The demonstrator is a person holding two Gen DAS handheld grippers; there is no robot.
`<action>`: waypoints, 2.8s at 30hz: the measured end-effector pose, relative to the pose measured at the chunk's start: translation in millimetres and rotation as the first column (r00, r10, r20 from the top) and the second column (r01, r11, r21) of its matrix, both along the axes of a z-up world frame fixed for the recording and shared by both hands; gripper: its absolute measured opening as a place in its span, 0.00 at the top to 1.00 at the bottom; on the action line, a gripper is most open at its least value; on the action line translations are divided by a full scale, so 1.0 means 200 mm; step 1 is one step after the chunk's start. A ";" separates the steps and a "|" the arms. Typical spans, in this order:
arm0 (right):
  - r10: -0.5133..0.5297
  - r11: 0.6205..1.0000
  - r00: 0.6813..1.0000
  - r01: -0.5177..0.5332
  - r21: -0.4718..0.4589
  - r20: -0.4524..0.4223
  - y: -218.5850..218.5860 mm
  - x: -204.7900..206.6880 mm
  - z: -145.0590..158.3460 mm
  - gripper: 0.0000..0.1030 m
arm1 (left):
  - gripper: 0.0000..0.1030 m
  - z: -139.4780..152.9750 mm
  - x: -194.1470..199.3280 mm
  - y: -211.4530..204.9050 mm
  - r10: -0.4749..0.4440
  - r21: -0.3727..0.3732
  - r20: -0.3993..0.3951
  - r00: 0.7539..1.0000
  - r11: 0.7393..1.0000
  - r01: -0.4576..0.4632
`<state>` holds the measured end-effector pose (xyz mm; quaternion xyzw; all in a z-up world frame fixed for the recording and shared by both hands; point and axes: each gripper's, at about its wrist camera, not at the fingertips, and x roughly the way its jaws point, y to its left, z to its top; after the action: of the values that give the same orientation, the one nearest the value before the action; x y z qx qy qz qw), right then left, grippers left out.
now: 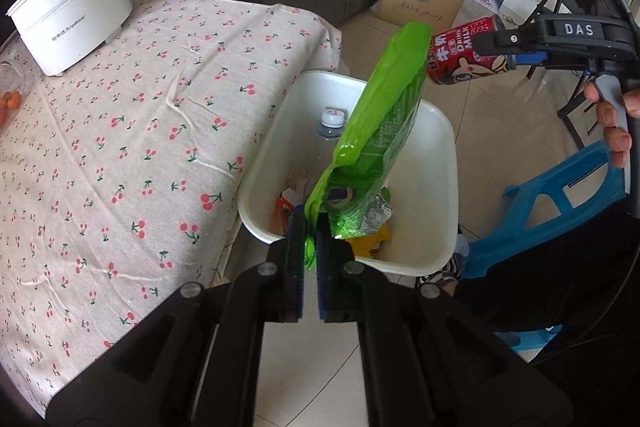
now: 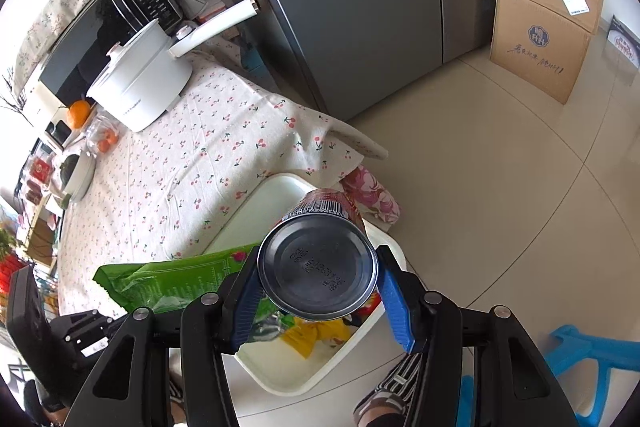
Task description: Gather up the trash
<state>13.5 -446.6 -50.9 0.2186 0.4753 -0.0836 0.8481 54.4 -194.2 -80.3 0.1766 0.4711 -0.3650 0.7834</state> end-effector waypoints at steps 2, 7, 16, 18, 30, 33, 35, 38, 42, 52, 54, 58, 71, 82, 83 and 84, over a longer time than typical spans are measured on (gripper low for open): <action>0.007 1.000 1.000 -0.007 -0.005 -0.010 0.01 0.01 -0.01 0.46 | 0.93 -0.04 0.03 0.01 0.009 0.008 -0.010 1.000 1.000 -0.009; 0.017 1.000 0.999 -0.018 -0.011 -0.029 0.03 0.02 -0.03 0.46 | 0.54 -0.01 0.04 0.03 0.050 0.002 0.016 0.999 0.999 -0.050; 0.060 0.998 0.996 -0.062 -0.030 -0.069 0.09 0.07 -0.07 0.46 | 0.21 0.07 0.03 0.13 0.136 0.032 0.118 0.984 0.990 -0.141; 0.083 0.996 0.992 -0.086 -0.032 -0.095 0.12 0.09 -0.10 0.46 | 0.19 0.08 0.04 0.17 0.157 0.036 0.122 0.980 0.986 -0.162; 0.158 0.987 0.964 -0.158 0.016 -0.213 0.31 0.20 -0.27 0.35 | 0.01 0.13 0.05 0.31 0.272 0.047 0.161 0.949 0.958 -0.283; 0.127 0.992 0.974 -0.129 0.002 -0.185 0.31 0.18 -0.23 0.27 | 0.01 0.15 0.04 0.34 0.314 0.046 0.167 0.935 0.944 -0.325; 0.108 0.992 0.982 -0.116 -0.042 -0.156 0.32 0.16 -0.16 0.24 | 0.01 0.17 0.02 0.37 0.354 0.027 0.161 0.921 0.932 -0.363; 0.083 0.989 0.993 -0.093 -0.116 -0.089 0.35 0.09 -0.05 0.16 | 0.01 0.23 -0.02 0.42 0.410 -0.018 0.153 0.899 0.911 -0.412; 0.091 0.979 0.996 -0.087 -0.186 0.013 0.44 -0.03 0.09 0.13 | 0.01 0.30 -0.10 0.47 0.454 -0.067 0.172 0.874 0.891 -0.450; 0.165 0.912 0.972 -0.087 -0.400 0.164 0.72 -0.28 0.25 0.00 | 0.01 0.38 -0.29 0.57 0.534 -0.147 0.274 0.800 0.845 -0.514; 0.166 0.906 0.969 -0.075 -0.417 0.185 0.75 -0.31 0.27 0.00 | 0.01 0.38 -0.32 0.59 0.549 -0.158 0.271 0.791 0.836 -0.526; 0.156 0.902 0.963 -0.049 -0.428 0.218 0.78 -0.37 0.28 0.00 | 0.01 0.39 -0.37 0.59 0.558 -0.175 0.281 0.780 0.829 -0.531; 0.158 0.896 0.965 -0.050 -0.442 0.210 0.81 -0.37 0.26 0.00 | 0.01 0.40 -0.40 0.55 0.544 -0.194 0.301 0.783 0.839 -0.508; 0.159 0.894 0.966 -0.054 -0.445 0.202 0.82 -0.37 0.25 0.00 | 0.01 0.40 -0.41 0.56 0.547 -0.197 0.294 0.784 0.837 -0.510; 0.159 0.894 0.967 -0.055 -0.445 0.201 0.81 -0.37 0.25 0.00 | 0.01 0.40 -0.41 0.56 0.547 -0.197 0.293 0.784 0.837 -0.510; 0.159 0.893 0.967 -0.055 -0.446 0.200 0.81 -0.37 0.25 0.00 | 0.01 0.40 -0.41 0.56 0.547 -0.197 0.293 0.784 0.837 -0.510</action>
<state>-59.7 -284.0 -1.8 0.0045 0.3540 -0.1149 0.9281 -27.0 -82.8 0.0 0.0549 0.3400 -0.1195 0.9312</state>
